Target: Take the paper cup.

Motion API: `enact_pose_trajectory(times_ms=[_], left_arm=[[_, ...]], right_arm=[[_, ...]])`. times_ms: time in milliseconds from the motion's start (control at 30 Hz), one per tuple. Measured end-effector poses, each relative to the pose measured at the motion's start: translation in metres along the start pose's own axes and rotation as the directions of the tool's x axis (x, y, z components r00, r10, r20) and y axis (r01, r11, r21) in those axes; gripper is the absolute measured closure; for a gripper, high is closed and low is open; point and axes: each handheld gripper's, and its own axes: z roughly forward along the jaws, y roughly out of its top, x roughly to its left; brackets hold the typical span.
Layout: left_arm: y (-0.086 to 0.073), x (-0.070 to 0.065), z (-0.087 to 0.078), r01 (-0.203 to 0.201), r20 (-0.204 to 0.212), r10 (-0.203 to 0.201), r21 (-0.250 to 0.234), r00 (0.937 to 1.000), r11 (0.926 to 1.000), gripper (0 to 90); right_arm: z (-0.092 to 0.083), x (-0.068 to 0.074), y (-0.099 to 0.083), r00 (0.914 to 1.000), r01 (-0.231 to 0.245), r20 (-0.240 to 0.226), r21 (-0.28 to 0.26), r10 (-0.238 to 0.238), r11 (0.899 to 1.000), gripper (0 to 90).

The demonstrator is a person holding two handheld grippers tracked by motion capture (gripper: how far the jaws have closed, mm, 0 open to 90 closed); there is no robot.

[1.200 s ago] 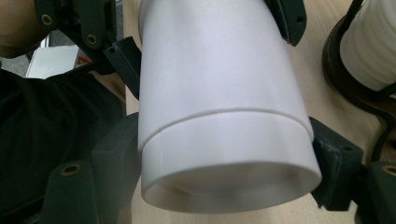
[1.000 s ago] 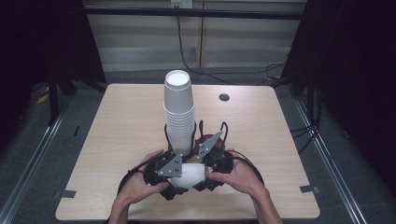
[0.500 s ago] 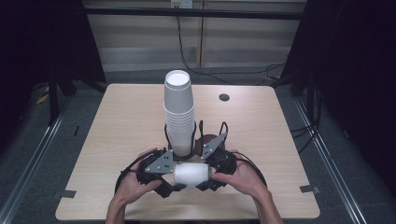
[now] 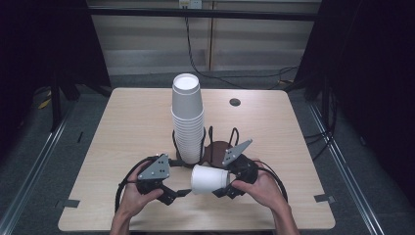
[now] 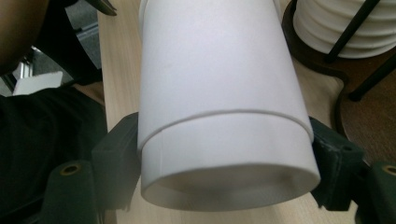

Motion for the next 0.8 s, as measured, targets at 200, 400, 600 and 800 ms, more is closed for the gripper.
enact_pose_trajectory(times_ms=[200,400,600,800], left_arm=[[-0.008,-0.003,0.0,0.023,-0.042,-0.023,-0.006,0.9988,0.9997,15.8],[-0.014,-0.003,-0.005,0.055,-0.055,-0.058,-0.043,0.9968,0.9976,15.6],[-0.018,-0.005,-0.007,0.072,-0.059,-0.077,-0.085,0.9953,0.9938,15.7],[-0.02,-0.004,-0.007,0.091,-0.042,-0.096,-0.112,0.9945,0.9896,15.6]], right_arm=[[0.002,-0.001,-0.002,0.9999,-0.015,-0.008,-0.081,0.015,0.997,23.4],[0.006,-0.001,-0.005,0.9999,-0.011,-0.001,-0.143,0.011,0.99,23.3],[0.007,-0.002,-0.013,0.9998,-0.021,-0.002,-0.19,0.021,0.982,23.3],[0.006,-0.002,-0.015,0.9997,-0.019,-0.022,-0.252,0.014,0.967,23.3]])
